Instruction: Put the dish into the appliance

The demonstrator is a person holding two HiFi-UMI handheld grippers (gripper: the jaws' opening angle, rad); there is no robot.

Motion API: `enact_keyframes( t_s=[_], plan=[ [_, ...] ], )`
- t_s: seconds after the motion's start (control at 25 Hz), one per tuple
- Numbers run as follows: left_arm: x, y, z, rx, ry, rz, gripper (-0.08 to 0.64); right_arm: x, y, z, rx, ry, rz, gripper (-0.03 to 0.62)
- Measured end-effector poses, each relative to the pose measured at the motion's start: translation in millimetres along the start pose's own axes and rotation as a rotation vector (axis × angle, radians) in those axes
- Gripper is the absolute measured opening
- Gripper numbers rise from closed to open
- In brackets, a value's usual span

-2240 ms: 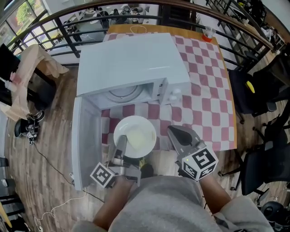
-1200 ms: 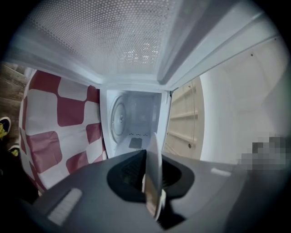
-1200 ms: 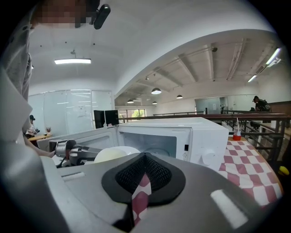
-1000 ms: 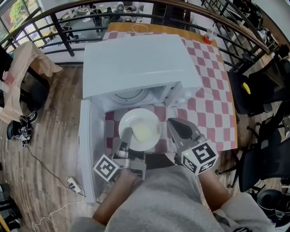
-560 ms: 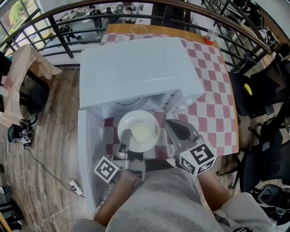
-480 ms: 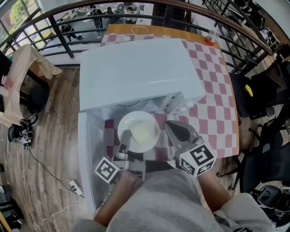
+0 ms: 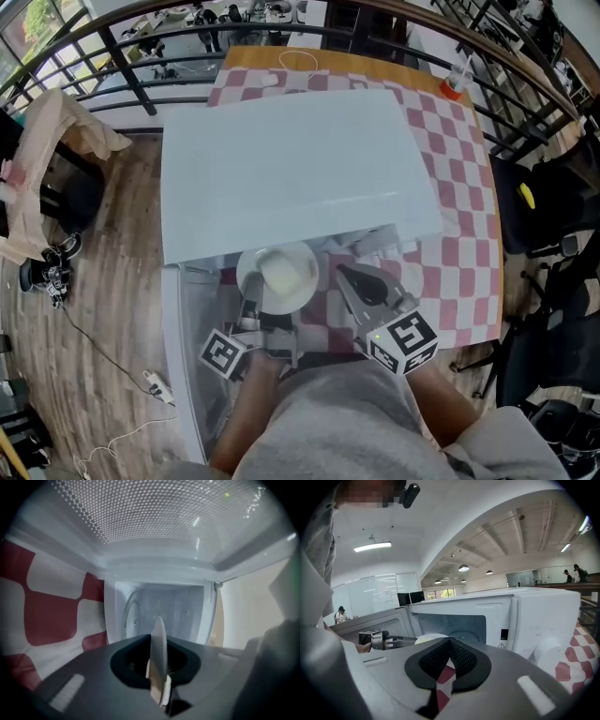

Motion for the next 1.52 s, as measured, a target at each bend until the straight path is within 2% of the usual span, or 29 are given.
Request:
enact_keyframes(
  t_s=[0.28, 0.64, 0.92, 1.08, 1.24, 1.4, 1.52],
  plan=[
    [20, -36, 20, -0.061, 0.006, 0.028, 0.032, -10, -26, -2, 0.031, -0.020, 0.030, -0.005],
    [31, -58, 27, -0.057, -0.017, 0.061, 0.032, -25, -42, -5, 0.048, -0.038, 0.035, -0.005],
    [33, -62, 31, -0.070, -0.082, 0.094, 0.035, -30, -45, -11, 0.058, -0.048, 0.035, -0.005],
    [30, -62, 31, -0.106, -0.123, 0.133, 0.034, -28, -46, -10, 0.061, -0.041, 0.038, -0.005],
    [31, -57, 33, -0.094, -0.185, 0.169, 0.030, -25, -43, -11, 0.063, -0.035, 0.045, -0.005],
    [35, -50, 35, -0.094, -0.210, 0.207, 0.032, -23, -38, -14, 0.062, -0.045, 0.041, -0.005],
    [31, -50, 34, -0.079, -0.299, 0.224, 0.032, -20, -35, -13, 0.054, -0.047, 0.045, -0.005]
  ],
)
Point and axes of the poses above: the fingertips, and each gripper's own axes: y backward along the fingers, x to its left, z out of its top, the point moved 8 cm from there along y, backward along the fingers, and after that the axes turned 6 degrees about y, right-handed, at the moved point
